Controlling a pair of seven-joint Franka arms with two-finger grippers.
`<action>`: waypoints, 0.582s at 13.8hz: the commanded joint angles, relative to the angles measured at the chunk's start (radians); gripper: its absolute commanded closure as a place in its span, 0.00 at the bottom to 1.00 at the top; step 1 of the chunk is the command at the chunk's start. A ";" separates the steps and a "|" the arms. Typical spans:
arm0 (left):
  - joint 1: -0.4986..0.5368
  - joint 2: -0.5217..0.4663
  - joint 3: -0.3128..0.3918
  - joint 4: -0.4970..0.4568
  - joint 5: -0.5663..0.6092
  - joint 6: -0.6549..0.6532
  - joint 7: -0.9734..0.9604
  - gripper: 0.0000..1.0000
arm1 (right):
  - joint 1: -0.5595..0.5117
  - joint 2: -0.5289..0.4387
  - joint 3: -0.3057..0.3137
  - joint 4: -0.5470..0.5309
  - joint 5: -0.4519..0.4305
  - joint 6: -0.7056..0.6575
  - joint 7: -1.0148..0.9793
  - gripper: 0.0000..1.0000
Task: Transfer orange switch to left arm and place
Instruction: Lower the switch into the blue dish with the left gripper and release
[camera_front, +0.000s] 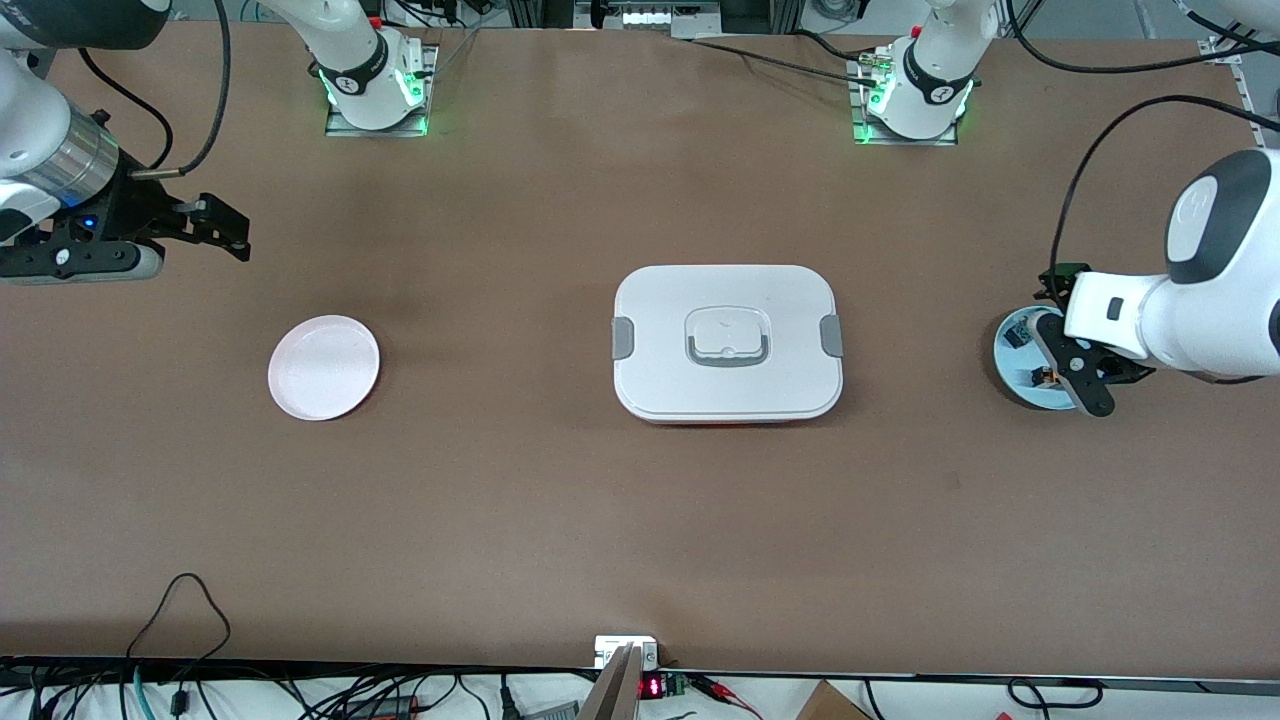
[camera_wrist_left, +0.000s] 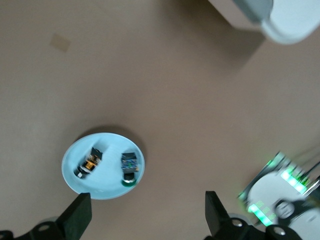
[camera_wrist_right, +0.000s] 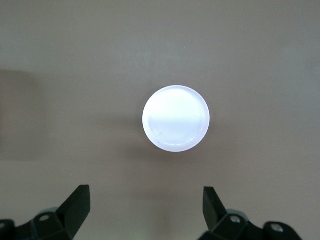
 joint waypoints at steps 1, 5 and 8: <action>0.006 0.002 -0.015 0.074 -0.044 -0.056 -0.253 0.00 | 0.004 0.031 0.006 0.053 -0.018 -0.014 0.020 0.00; -0.214 -0.116 0.225 0.050 -0.119 0.009 -0.429 0.00 | -0.002 0.034 0.006 0.054 -0.006 -0.003 0.030 0.00; -0.360 -0.313 0.456 -0.173 -0.273 0.219 -0.611 0.00 | -0.004 0.034 0.006 0.054 -0.004 0.038 0.030 0.00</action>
